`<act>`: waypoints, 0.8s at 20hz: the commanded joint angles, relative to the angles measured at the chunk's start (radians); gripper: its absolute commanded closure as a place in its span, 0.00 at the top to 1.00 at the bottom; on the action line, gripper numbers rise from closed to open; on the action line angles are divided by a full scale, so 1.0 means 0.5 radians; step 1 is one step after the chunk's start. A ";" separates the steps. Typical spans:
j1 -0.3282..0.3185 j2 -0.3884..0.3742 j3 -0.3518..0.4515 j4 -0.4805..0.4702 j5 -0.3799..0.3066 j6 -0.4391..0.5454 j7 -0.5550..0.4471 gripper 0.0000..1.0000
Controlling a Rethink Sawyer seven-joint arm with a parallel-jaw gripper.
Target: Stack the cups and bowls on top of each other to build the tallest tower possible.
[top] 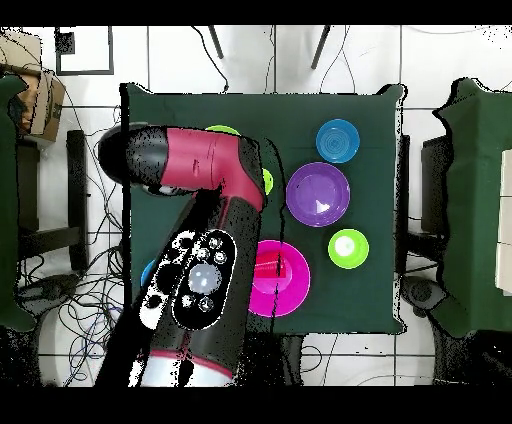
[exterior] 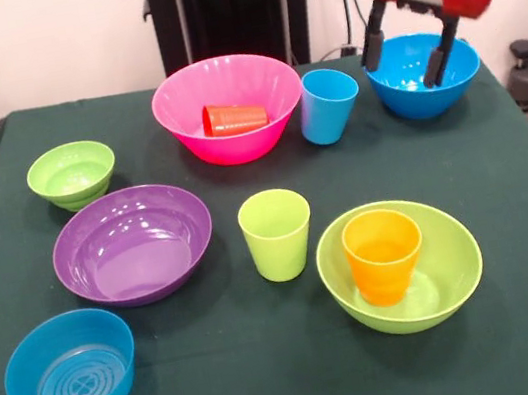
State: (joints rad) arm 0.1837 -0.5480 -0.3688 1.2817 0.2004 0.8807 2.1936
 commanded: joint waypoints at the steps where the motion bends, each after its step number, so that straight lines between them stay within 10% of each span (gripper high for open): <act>1: -0.053 -0.183 0.422 0.669 -0.184 -0.445 -0.406 1.00; 9: -0.297 -0.224 0.697 0.848 -0.350 -0.766 -0.503 1.00; 16: -0.227 -0.219 0.644 0.759 -0.541 -0.658 -0.292 1.00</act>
State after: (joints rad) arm 0.0486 -0.6656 -0.1719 1.5940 0.0412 0.5263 2.1934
